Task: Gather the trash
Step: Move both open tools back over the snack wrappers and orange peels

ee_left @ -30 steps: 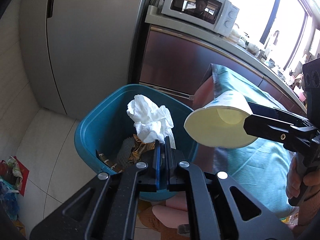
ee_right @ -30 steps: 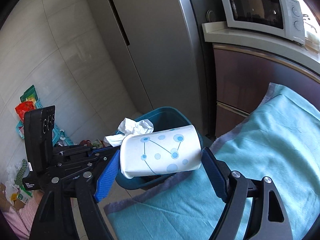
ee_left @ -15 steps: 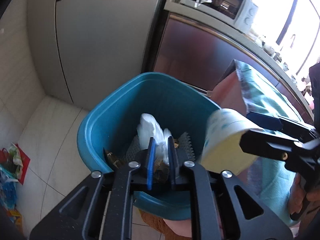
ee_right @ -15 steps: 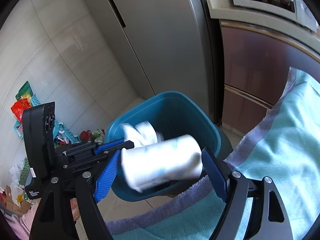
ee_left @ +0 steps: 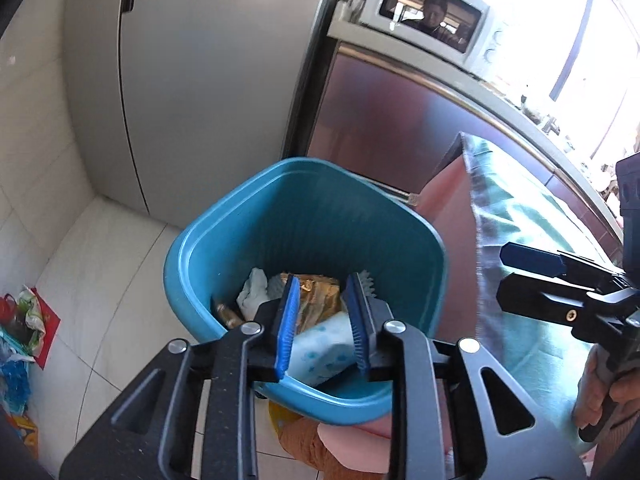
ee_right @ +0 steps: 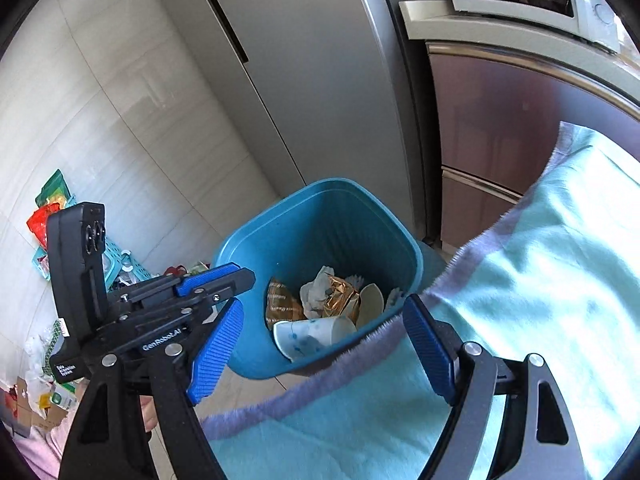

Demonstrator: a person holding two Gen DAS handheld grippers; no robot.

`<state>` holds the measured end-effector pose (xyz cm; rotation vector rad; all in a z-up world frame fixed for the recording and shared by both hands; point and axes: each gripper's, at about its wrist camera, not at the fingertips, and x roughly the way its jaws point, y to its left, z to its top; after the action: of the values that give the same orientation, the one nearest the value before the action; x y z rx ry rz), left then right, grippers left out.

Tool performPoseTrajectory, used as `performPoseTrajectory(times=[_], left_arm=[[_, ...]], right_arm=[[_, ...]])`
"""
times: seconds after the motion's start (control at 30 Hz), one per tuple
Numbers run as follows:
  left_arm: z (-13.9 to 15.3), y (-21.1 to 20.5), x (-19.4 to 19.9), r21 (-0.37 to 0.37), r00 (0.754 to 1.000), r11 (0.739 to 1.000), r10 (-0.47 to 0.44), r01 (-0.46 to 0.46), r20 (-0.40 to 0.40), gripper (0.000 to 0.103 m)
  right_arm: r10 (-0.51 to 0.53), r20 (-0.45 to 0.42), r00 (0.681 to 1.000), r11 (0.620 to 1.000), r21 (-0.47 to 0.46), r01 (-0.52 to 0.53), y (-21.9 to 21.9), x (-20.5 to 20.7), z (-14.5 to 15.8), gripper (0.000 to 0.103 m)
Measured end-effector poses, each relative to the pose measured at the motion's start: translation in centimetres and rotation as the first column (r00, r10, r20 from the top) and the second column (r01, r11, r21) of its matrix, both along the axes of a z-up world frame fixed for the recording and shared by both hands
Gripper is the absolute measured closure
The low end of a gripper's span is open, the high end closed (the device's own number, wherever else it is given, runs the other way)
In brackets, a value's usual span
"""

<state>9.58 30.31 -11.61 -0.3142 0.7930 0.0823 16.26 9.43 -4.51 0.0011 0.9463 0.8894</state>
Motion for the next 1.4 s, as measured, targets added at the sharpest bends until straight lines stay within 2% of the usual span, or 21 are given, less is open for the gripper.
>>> performPoseTrajectory(times=[0.17,0.33,0.47,0.5,0.6,0.8,1.07,1.2,1.4], left_arm=[[2.2,-2.3,-1.2,0.012,0.996,0.998,-0.059,0.058,0.061,0.067],[4.3,-6.2,-2.3,0.018,0.978,0.986,-0.168,0.167,0.127,0.057],[5.5,-10.7,-2.5,0.038,0.946,0.958,-0.286,0.284,0.151,0.055],[5.7,-12.0,-2.6,0.047,0.935,0.948,-0.318,0.314,0.157,0.055],[6.2,-15.4,-2.3,0.049,0.903,0.918,-0.395,0.393,0.168,0.053],[6.2,-22.2,-1.1,0.044,0.840,0.855,-0.516,0.517,0.165,0.052],[6.2,-31.0,0.3,0.056,0.760,0.773,-0.632,0.632,0.148,0.051],[6.2,-33.7,1.6,0.059,0.735,0.747,-0.663,0.662,0.140,0.046],[5.9,-37.5,3.7,0.061,0.716,0.724,-0.689,0.687,0.114,0.045]], right_arm=[[-0.022,0.037,0.999,0.999,0.028,0.021,-3.1,-1.3,1.2,0.024],[-0.077,0.095,0.992,0.996,0.051,0.072,-7.4,-2.7,2.7,0.024],[-0.153,0.127,0.980,0.987,0.072,0.144,-11.6,-3.8,3.7,0.024],[-0.174,0.161,0.971,0.983,0.093,0.160,-12.7,-4.1,3.8,0.024],[-0.239,0.173,0.956,0.969,0.104,0.224,-16.2,-4.8,4.0,0.024],[-0.385,0.177,0.906,0.922,0.115,0.370,-23.2,-5.7,3.9,0.024],[-0.558,0.168,0.813,0.830,0.126,0.543,-32.2,-7.0,3.0,0.024],[-0.623,0.173,0.763,0.782,0.122,0.611,-35.7,-6.7,2.5,0.024],[-0.704,0.148,0.694,0.709,0.102,0.698,-40.5,-4.9,1.2,0.027]])
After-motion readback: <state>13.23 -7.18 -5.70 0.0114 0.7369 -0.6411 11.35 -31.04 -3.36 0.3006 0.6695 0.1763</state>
